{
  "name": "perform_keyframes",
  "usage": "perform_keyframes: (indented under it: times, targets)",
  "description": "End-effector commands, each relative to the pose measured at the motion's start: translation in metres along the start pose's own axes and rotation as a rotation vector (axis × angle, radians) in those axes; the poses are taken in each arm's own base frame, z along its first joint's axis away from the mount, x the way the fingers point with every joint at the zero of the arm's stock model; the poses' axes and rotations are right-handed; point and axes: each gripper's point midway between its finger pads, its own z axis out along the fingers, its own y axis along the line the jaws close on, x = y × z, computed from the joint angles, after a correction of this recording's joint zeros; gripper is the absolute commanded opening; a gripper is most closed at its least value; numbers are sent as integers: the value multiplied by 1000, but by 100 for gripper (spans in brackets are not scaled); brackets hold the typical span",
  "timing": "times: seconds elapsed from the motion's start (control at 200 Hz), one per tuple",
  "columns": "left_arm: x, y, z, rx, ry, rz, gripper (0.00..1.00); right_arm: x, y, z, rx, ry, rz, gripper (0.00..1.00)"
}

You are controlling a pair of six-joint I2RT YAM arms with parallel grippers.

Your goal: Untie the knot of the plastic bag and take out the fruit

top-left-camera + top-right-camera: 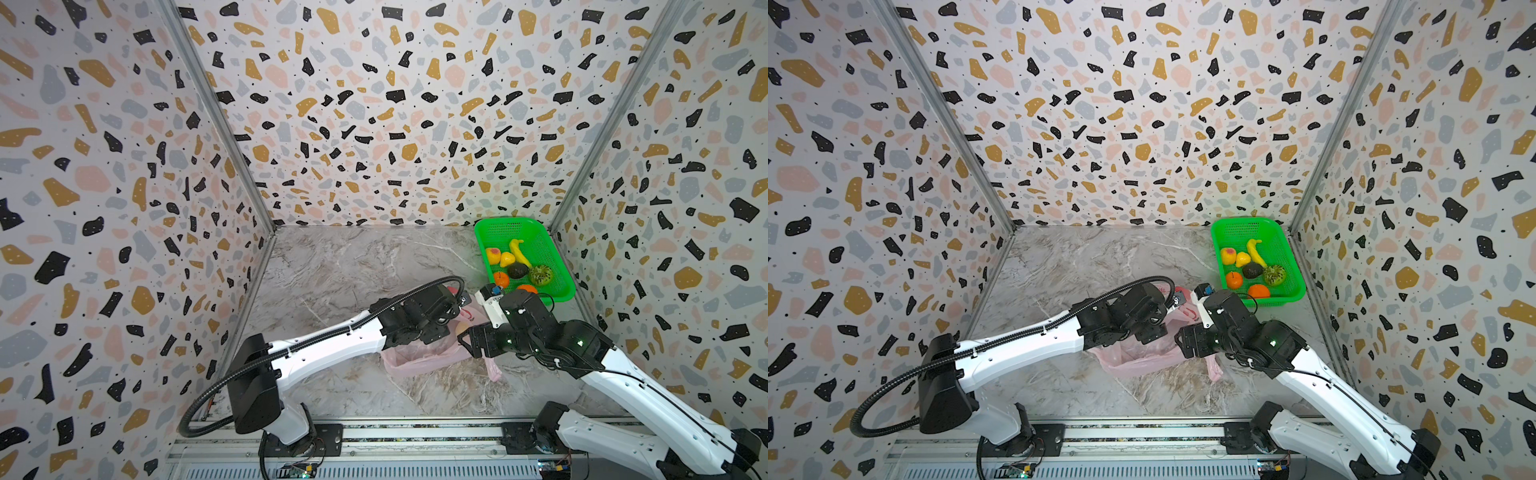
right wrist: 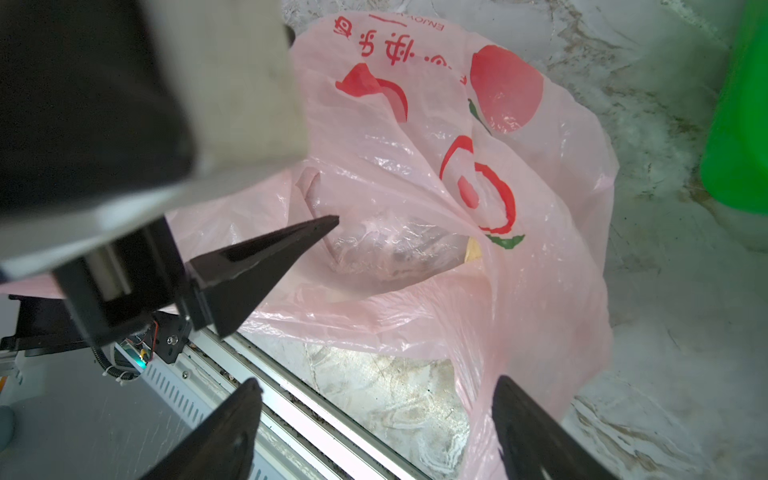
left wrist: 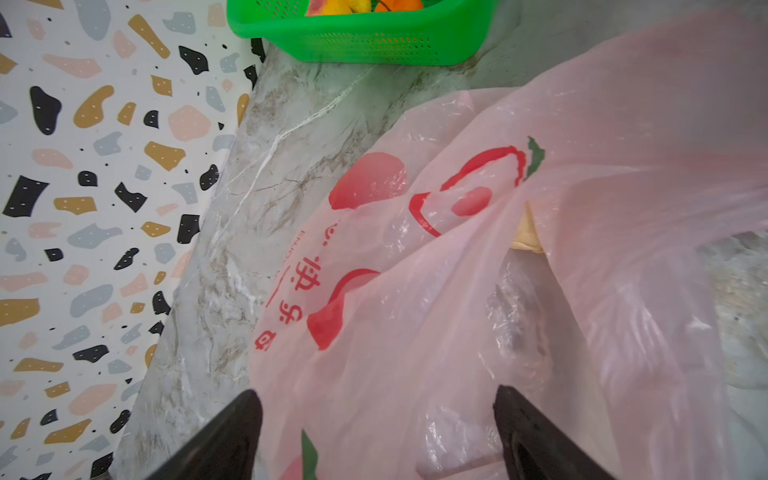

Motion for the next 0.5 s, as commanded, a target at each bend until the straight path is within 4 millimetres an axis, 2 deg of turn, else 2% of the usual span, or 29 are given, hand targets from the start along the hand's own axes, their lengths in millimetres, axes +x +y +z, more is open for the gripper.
perform_keyframes:
  times: [0.0,0.085,0.145,0.185,0.491]
  targets:
    - [-6,23,10,-115,6,-8,62,-1,-2,-4,-1,-18,12,88]
    - [-5,30,12,-116,24,-56,27,-5,3,-5,-23,-34,5,88]
    - [-4,35,8,-113,19,-101,8,-9,8,-6,-47,-49,-3,88]
    - [-4,39,4,-110,14,-130,1,-11,12,-6,-70,-61,-7,88]
    - [3,55,-22,-79,73,-356,0,-14,43,10,-205,-69,-67,88]
